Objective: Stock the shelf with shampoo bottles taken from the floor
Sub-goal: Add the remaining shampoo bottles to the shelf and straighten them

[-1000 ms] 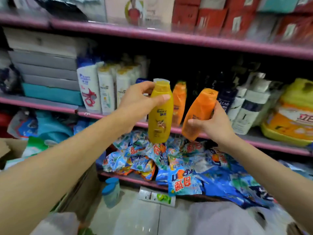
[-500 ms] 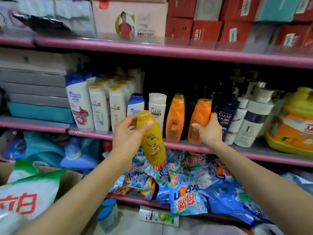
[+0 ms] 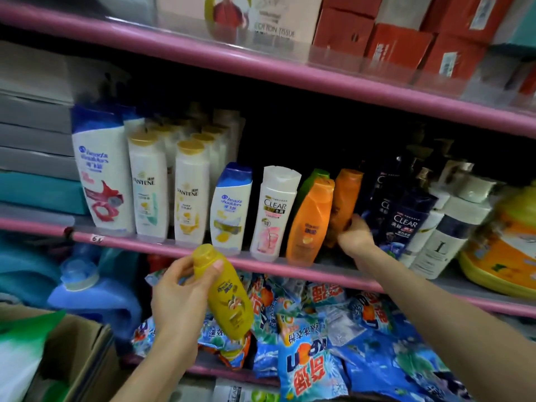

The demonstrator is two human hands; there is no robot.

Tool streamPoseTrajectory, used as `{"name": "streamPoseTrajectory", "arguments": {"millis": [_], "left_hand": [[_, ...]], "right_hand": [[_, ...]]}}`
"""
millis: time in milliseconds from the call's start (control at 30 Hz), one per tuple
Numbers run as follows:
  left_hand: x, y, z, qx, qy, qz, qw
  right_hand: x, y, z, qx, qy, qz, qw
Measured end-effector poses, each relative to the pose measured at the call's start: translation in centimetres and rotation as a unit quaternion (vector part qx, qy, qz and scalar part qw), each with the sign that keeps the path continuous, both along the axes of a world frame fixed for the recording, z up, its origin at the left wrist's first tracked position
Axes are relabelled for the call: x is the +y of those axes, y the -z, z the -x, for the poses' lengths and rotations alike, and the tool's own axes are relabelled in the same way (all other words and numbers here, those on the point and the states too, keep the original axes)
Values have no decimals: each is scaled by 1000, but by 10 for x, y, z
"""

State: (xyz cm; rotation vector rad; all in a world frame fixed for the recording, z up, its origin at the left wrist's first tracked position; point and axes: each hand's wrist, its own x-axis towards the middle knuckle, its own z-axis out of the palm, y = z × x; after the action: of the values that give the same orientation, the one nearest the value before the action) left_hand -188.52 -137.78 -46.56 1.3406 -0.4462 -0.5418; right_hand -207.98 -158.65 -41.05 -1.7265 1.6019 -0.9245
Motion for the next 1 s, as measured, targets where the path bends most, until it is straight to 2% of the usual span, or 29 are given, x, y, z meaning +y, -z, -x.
{"name": "streamPoseTrajectory", "arguments": {"millis": [367,633,1000], "left_hand": [[5,-16,-13,-2,40,29,999],[3,-16,-4,1,62,23,998],[-1,-18,3,-17,111,11,994]], "right_hand": [[-23,-10,-17,48,-129,-29,990],[-26,-10,-19,87,-173,-6,981],[-36,-12,-20,107,-207,-24,972]]}}
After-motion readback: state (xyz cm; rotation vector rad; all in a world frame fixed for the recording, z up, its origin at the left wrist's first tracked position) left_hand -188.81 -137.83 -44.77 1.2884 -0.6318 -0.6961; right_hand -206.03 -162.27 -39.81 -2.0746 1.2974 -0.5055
